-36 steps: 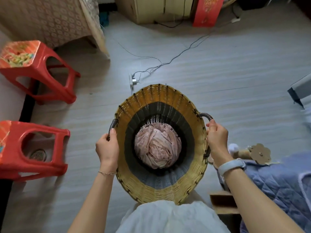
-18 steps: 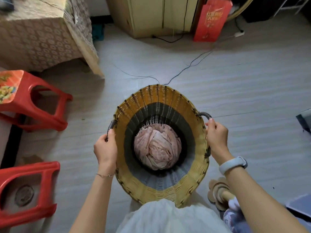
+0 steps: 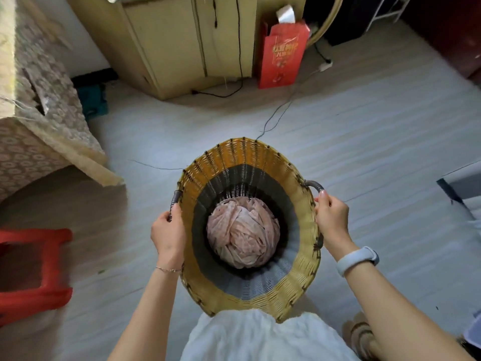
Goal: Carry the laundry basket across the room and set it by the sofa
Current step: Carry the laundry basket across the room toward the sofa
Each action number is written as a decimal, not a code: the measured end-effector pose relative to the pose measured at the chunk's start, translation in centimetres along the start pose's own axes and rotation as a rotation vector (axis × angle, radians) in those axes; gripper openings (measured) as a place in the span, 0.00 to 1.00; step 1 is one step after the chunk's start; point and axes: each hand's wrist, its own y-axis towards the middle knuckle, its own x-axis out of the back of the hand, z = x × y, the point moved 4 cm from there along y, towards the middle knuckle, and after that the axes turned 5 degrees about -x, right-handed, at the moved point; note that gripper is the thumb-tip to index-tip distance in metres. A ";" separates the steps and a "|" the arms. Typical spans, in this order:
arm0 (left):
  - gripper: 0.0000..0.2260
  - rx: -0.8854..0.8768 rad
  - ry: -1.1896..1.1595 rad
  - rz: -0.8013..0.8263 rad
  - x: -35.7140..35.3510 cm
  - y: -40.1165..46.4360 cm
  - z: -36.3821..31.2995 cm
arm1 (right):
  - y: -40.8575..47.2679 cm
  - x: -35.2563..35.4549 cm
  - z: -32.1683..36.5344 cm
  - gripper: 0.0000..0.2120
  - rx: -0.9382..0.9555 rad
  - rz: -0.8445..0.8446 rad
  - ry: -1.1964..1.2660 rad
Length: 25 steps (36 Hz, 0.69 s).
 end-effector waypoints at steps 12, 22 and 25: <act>0.18 -0.182 0.159 0.213 -13.4 10.4 -11.8 | 10.8 1.0 2.6 0.14 -0.223 -0.195 0.161; 0.20 -0.197 0.190 0.322 -30.5 14.8 -22.7 | 27.8 6.3 6.9 0.17 -0.301 -0.296 0.206; 0.19 -0.220 0.226 0.333 -35.2 15.7 -26.4 | 31.8 8.4 8.7 0.15 -0.300 -0.311 0.187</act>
